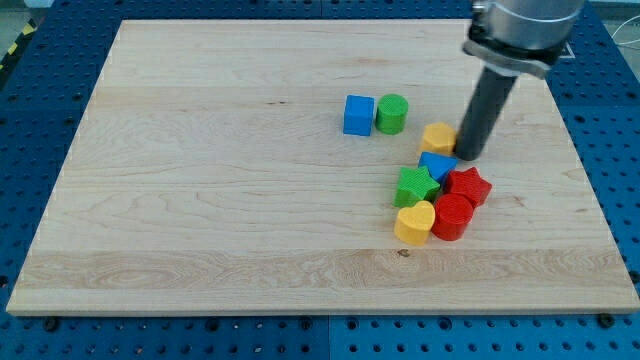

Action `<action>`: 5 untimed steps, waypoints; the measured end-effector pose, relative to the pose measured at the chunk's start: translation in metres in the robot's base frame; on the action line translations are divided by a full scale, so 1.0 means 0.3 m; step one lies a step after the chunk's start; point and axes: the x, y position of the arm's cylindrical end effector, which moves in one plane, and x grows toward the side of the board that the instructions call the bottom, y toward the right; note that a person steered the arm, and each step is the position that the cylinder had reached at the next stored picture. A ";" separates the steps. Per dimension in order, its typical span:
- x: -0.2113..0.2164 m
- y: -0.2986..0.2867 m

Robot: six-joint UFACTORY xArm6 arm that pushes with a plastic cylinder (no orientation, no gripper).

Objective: Slide the yellow hexagon near to the blue cube

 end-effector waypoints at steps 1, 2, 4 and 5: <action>-0.005 -0.100; -0.017 -0.148; -0.066 -0.125; -0.004 0.004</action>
